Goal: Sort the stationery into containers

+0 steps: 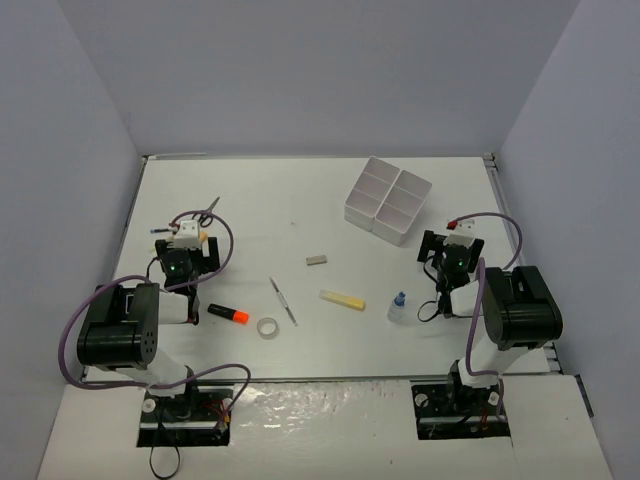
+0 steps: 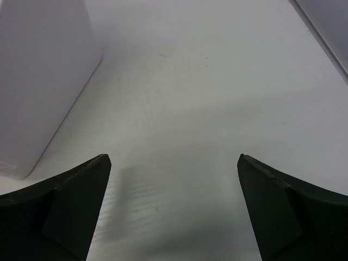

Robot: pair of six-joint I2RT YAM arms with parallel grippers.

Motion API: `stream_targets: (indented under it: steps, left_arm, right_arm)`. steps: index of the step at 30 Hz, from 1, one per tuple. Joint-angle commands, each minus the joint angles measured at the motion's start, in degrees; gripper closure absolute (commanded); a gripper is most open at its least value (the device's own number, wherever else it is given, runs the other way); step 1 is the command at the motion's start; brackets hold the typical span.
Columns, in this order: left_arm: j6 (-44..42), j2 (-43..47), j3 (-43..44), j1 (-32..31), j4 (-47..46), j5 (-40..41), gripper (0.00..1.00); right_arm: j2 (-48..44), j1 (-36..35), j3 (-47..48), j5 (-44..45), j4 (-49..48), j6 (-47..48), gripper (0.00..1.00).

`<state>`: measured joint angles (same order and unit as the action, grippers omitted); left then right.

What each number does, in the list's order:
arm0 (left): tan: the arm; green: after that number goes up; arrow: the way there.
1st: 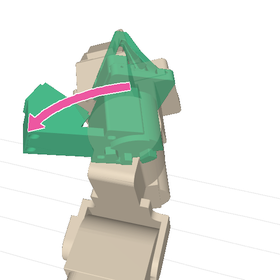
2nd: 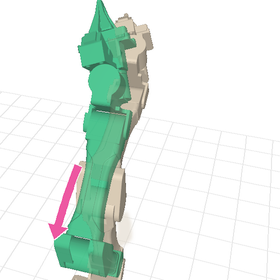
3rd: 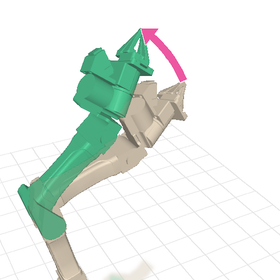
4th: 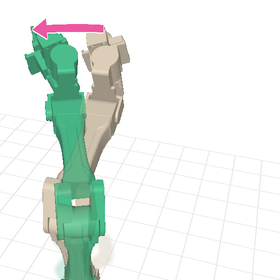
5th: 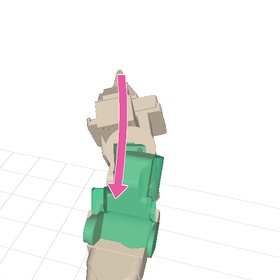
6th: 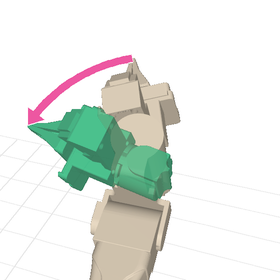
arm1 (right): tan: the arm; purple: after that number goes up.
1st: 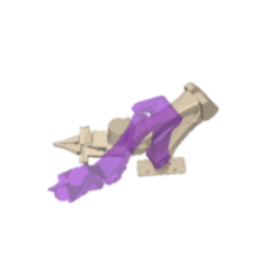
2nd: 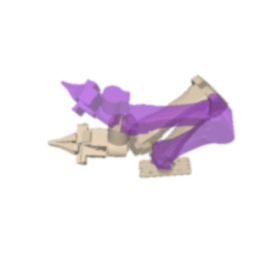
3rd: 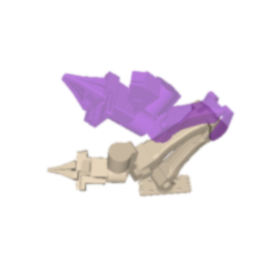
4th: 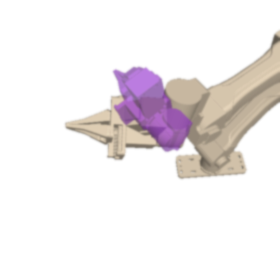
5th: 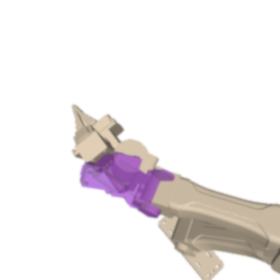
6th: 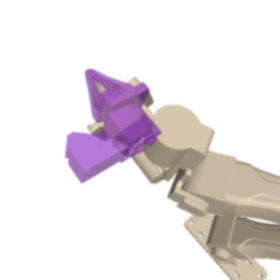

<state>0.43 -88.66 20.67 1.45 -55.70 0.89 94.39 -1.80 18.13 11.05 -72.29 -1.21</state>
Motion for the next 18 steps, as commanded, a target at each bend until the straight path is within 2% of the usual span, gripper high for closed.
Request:
stream_targets:
  steps: [1,3,5,7,8,10,13,15,18]
  left_arm:
    - [-0.34,1.21,2.27,-0.40,-3.01,-0.09,0.03]
    - [-0.34,1.21,2.34,-0.54,-2.87,-0.16,0.03]
    - [-0.34,1.30,2.11,-0.57,-3.00,-0.44,0.03]
    - [-1.69,1.66,2.55,-0.22,-1.92,-4.10,0.03]
    - [-2.72,3.68,3.80,0.05,1.94,-6.43,0.03]
    - [-3.41,10.26,8.08,0.42,14.39,-9.51,0.03]
    - [-8.84,13.38,21.51,0.66,38.21,-10.62,0.03]
    - [-11.83,13.28,29.24,0.66,52.14,-10.74,0.03]
    - [-13.75,12.96,34.67,0.66,66.14,-10.84,0.03]
  right_arm:
    - [-7.59,0.35,4.24,8.15,2.78,-2.68,0.00]
    - [-14.31,1.31,7.72,11.72,13.11,-7.90,0.00]
    - [-19.53,5.51,13.23,9.97,27.07,-12.19,0.00]
    - [-24.36,6.02,17.80,8.37,38.23,-14.78,0.00]
    - [-26.13,5.98,20.27,7.38,43.41,-15.46,0.00]
    - [-29.75,5.83,26.09,4.67,55.14,-17.00,0.00]
    - [-33.90,5.46,34.01,-2.42,69.12,-16.98,0.00]
    - [-36.10,5.25,36.33,-9.87,76.07,-18.30,0.00]
    - [-38.28,5.29,39.11,-25.26,81.84,-20.14,0.02]
